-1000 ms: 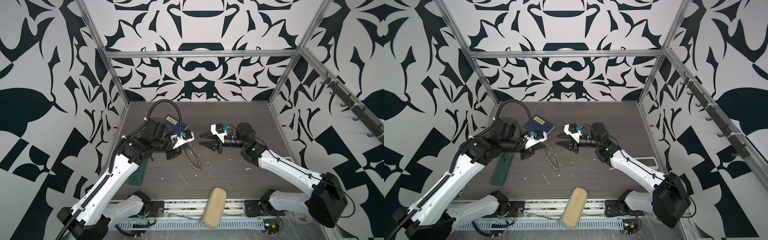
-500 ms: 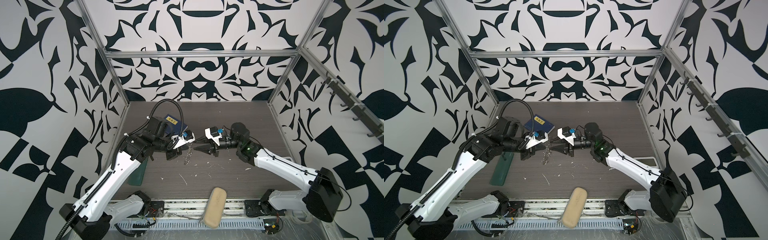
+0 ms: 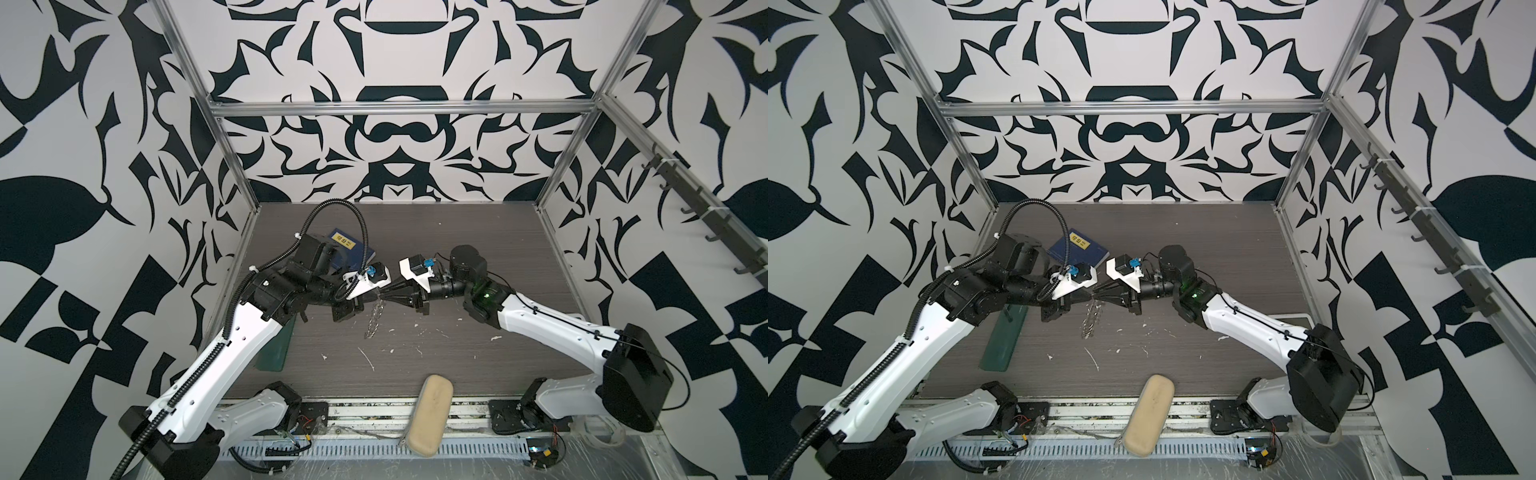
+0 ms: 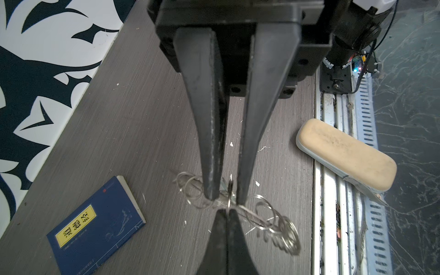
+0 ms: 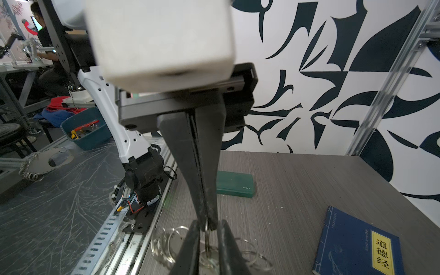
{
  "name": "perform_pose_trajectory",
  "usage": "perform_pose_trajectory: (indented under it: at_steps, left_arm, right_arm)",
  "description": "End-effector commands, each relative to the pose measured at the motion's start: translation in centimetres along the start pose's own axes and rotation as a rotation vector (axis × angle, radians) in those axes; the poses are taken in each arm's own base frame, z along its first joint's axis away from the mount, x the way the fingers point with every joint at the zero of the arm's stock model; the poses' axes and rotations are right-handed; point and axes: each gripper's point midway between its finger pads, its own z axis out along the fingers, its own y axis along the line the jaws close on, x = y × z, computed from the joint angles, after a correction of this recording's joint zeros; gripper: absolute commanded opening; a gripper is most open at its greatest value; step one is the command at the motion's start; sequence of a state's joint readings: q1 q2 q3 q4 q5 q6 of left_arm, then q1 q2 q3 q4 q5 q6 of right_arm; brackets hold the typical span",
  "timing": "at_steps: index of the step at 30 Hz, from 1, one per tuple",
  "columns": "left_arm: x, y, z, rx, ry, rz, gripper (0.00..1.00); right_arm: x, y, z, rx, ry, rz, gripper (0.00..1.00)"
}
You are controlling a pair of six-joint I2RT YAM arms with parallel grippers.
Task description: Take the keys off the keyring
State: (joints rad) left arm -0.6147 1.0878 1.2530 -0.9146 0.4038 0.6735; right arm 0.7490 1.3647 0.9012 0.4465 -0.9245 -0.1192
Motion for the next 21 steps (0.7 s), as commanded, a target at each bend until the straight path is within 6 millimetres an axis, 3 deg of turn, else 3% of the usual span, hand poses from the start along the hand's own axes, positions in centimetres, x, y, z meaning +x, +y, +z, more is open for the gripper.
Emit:
perform_pose_trajectory:
  at_steps: [1, 4, 8, 12, 21]
  left_arm:
    - [-0.9, -0.8, -0.9, 0.017, -0.036, 0.023, 0.0]
    - [-1.4, -0.8, -1.2, 0.002, -0.074, 0.039, 0.0]
    - [-2.0, -0.5, -1.5, -0.036, -0.121, 0.024, 0.02]
    - [-2.8, 0.3, -2.3, -0.109, -0.209, 0.014, 0.28]
    - [-4.8, 0.3, -4.4, -0.109, -0.389, -0.031, 0.32]
  right_arm:
    - [-2.5, 0.1, 0.2, -0.013, -0.05, -0.066, 0.09]
    - [-2.3, 0.1, 0.3, -0.012, -0.044, -0.062, 0.01]
    - [-2.8, 0.3, 0.1, -0.009, -0.056, -0.078, 0.0]
    - [-4.2, 0.7, -0.7, 0.018, -0.127, -0.114, 0.0]
    - [-7.0, 0.9, -2.5, 0.094, -0.326, -0.142, 0.0]
